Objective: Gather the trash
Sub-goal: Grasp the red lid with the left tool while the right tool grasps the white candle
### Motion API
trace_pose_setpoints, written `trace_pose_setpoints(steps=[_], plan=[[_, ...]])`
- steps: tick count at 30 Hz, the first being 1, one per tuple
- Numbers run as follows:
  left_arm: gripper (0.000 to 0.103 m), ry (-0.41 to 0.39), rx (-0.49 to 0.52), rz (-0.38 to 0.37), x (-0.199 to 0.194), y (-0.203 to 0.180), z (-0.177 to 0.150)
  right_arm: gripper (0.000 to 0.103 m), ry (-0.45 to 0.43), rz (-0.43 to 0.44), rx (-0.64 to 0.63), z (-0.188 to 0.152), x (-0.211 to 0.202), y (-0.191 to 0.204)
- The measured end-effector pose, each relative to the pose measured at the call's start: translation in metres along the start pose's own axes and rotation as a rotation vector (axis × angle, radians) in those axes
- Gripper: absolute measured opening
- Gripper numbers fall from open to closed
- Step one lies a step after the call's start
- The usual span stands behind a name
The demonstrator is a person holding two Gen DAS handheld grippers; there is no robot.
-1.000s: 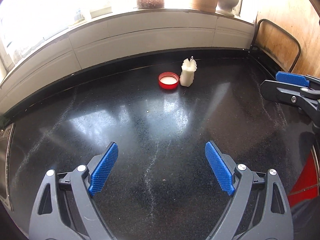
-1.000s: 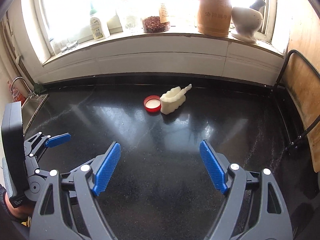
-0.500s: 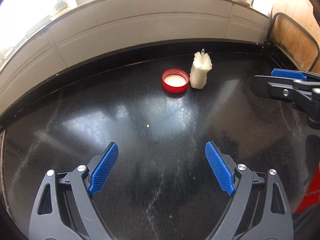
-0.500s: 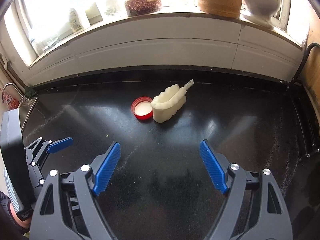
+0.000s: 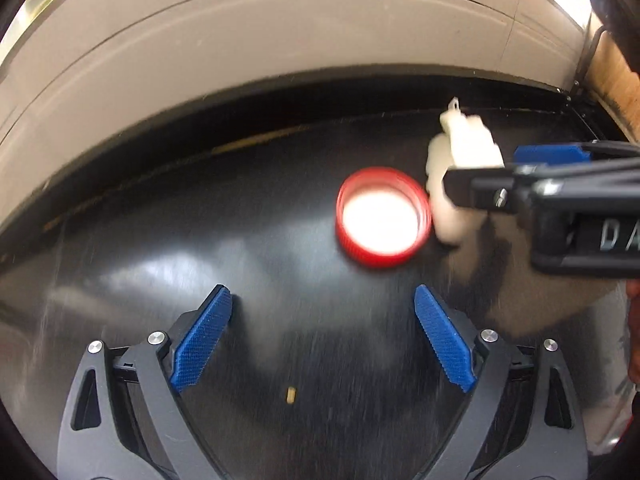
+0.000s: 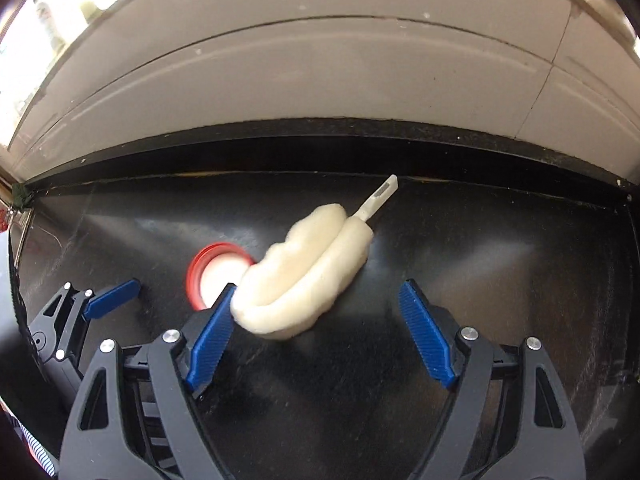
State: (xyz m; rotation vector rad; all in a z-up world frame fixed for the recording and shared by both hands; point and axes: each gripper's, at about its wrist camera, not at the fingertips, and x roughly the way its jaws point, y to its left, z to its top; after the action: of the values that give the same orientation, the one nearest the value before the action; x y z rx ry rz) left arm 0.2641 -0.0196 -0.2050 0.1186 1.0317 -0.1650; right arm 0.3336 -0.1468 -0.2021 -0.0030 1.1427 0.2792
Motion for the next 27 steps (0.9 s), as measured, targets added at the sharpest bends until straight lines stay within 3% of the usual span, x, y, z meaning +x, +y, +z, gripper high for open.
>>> trace_pose_setpoints(steps=[4, 10, 13, 14, 15, 21, 27], plan=[[0.091, -0.021, 0.004, -0.006, 0.012, -0.002, 0.020, 0.068, 0.031, 0.027, 0.016, 0.008, 0.012, -0.007], [0.089, -0.046, 0.021, -0.014, 0.019, -0.006, 0.035, 0.042, 0.056, 0.061, 0.011, 0.015, 0.020, -0.007], [0.070, -0.062, 0.030, -0.015, 0.015, -0.005, 0.037, 0.031, 0.057, 0.063, 0.015, 0.015, 0.018, -0.011], [0.058, -0.063, 0.034, -0.016, 0.012, -0.007, 0.037, 0.029, 0.058, 0.063, 0.017, 0.014, 0.017, -0.012], [0.049, -0.062, 0.037, -0.018, 0.011, -0.008, 0.038, 0.029, 0.057, 0.060, 0.017, 0.015, 0.014, -0.014], [0.049, -0.023, -0.023, -0.029, -0.004, 0.003, 0.034, 0.027, 0.018, 0.034, 0.004, 0.005, -0.013, -0.022], [0.049, -0.054, -0.061, 0.001, -0.054, 0.012, 0.020, 0.027, -0.036, 0.028, -0.019, -0.018, -0.058, -0.019]])
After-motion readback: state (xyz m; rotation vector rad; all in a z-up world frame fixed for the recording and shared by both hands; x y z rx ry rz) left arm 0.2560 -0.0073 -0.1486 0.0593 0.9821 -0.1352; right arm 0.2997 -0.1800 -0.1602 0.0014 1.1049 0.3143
